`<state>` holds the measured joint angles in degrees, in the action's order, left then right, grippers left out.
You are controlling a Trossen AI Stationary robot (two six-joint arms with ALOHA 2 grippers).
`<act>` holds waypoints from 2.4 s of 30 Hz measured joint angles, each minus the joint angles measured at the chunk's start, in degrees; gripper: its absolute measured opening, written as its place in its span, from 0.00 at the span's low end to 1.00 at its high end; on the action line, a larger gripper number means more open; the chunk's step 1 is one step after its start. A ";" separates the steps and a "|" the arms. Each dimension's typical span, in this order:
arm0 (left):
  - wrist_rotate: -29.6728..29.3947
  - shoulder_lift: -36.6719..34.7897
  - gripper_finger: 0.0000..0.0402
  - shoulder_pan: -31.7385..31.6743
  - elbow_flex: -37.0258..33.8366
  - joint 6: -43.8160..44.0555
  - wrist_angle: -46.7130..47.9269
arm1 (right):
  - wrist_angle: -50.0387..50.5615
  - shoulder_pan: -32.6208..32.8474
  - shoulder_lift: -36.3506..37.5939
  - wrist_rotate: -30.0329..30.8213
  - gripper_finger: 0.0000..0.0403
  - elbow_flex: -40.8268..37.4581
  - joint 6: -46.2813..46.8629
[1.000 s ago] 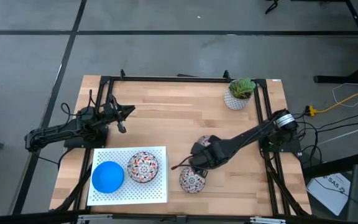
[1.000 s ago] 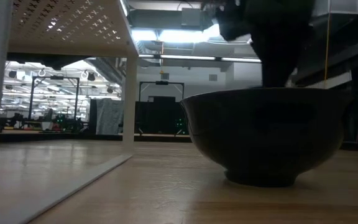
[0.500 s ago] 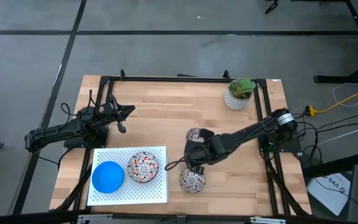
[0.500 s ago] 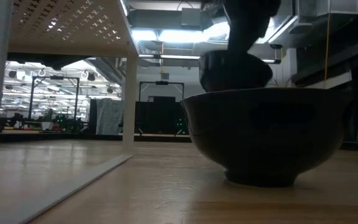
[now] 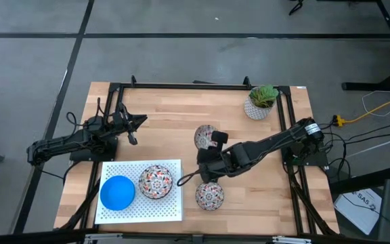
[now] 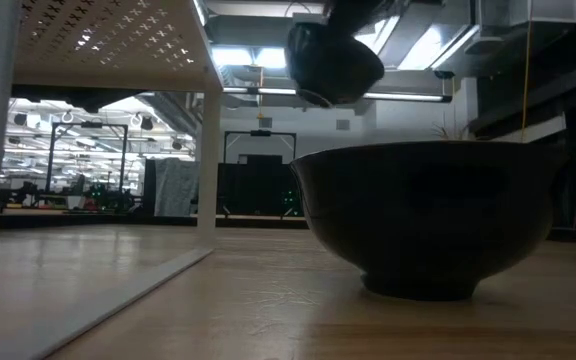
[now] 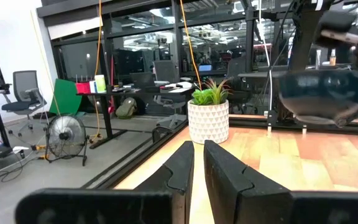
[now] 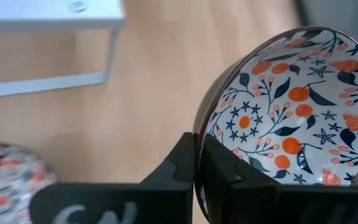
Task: Pick & Place Mini bowls
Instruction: Stack the orange patterned bowl on top of the stacked orange patterned bowls on the shelf
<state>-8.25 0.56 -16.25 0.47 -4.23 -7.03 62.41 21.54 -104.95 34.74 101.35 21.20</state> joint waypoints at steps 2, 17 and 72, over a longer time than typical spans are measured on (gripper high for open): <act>0.00 0.01 0.08 0.01 0.00 0.00 0.00 | -0.15 0.00 0.00 3.18 0.03 0.13 -1.46; 0.00 0.01 0.08 0.00 0.00 0.02 0.00 | -12.54 0.02 0.00 16.67 0.03 0.16 -20.45; 0.01 0.01 0.08 0.00 0.00 0.00 0.00 | -42.87 -2.80 0.02 -34.91 0.04 0.16 -62.91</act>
<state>-8.24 0.57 -16.25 0.47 -4.23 -7.03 19.54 18.74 -104.92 -0.17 101.51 -41.71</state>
